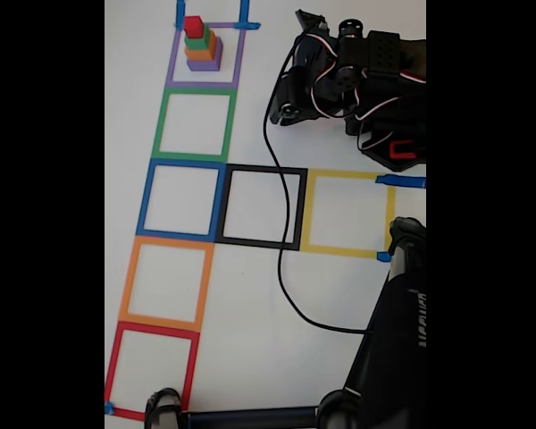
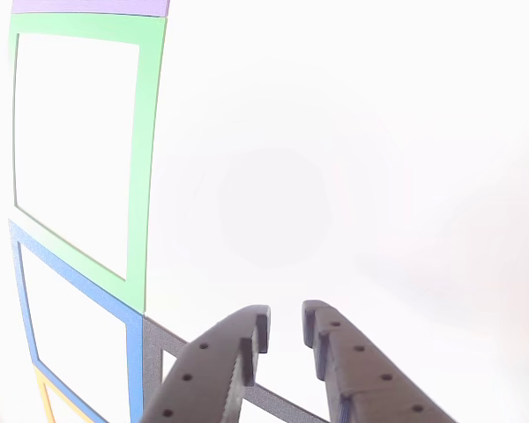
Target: Tower of hanoi
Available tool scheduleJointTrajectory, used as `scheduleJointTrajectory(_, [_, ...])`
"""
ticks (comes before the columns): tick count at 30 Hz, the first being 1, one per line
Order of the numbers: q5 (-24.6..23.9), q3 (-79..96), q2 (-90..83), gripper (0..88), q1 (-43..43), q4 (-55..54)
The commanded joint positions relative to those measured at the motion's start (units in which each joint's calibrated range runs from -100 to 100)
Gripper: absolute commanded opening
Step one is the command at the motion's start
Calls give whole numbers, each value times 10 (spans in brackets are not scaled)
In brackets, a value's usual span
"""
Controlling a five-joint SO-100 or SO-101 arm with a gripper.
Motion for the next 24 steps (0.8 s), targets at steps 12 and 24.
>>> scheduleJointTrajectory(12, [5, -2, -8, 11, 3, 8])
scheduleJointTrajectory(24, [5, -2, -8, 11, 3, 8])
